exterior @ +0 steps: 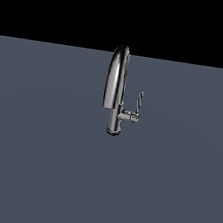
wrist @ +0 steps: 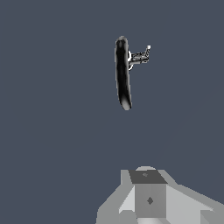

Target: Turn on the faucet by rotating a designated handle.

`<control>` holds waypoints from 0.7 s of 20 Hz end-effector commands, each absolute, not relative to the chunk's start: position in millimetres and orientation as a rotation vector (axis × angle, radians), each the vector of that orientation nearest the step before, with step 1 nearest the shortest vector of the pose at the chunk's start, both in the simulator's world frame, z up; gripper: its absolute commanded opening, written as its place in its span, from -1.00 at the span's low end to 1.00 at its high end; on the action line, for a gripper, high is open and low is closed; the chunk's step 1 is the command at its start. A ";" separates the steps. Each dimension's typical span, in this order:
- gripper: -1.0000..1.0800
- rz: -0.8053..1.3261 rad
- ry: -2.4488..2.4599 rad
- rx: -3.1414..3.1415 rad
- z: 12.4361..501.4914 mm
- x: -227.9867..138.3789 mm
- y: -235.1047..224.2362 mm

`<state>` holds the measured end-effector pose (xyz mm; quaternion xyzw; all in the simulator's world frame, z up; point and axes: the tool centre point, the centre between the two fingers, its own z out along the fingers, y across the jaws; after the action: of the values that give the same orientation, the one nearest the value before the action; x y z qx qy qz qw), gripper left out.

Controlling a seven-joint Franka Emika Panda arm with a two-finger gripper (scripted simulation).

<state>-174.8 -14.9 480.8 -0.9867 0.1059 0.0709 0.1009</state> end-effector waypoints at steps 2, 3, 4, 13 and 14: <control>-1.00 0.276 0.389 -2.846 473.8 -154.5 -19.2; -1.00 0.294 0.410 -2.825 471.6 -148.8 -20.6; -1.00 0.313 0.431 -2.804 469.3 -143.2 -22.0; -1.00 0.474 0.612 -2.595 442.8 -93.5 -37.5; -1.00 0.492 0.631 -2.570 439.3 -88.2 -39.5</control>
<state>-96.5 -36.5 444.5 -0.9384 0.2165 0.1675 0.2108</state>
